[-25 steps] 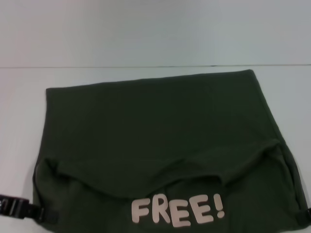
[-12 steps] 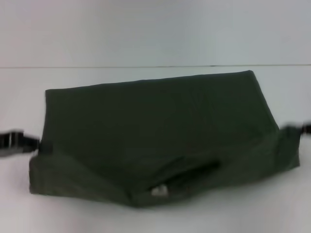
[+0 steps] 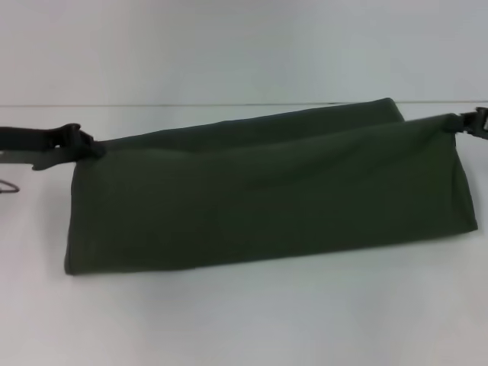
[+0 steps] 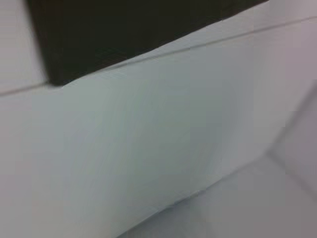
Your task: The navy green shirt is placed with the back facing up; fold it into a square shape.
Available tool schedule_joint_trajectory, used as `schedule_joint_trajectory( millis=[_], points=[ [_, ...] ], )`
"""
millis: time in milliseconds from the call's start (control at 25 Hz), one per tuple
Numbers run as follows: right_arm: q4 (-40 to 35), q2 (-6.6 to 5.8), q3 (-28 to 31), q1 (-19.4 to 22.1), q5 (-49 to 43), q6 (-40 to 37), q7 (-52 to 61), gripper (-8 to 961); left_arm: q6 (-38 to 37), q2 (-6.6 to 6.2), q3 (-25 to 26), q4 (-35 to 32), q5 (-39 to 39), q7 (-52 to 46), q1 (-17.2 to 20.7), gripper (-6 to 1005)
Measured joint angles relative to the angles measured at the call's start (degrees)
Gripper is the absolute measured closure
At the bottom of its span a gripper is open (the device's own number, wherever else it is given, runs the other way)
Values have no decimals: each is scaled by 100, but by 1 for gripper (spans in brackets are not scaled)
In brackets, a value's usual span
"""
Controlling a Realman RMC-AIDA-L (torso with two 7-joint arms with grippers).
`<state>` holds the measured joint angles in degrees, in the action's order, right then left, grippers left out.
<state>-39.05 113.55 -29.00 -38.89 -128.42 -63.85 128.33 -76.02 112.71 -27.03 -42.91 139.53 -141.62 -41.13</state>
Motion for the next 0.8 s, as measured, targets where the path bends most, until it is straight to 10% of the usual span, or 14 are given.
schedule_joint_trajectory(
  millis=[240, 800],
  points=[
    [195, 271, -738, -276, -24, 1598, 2, 912, 1243, 209, -689, -14, 28, -541, 25, 985],
    [433, 387, -1224, -995, 13, 3016, -3, 911, 2033, 244, -714, -73, -32, -703, -3, 985]
  ],
)
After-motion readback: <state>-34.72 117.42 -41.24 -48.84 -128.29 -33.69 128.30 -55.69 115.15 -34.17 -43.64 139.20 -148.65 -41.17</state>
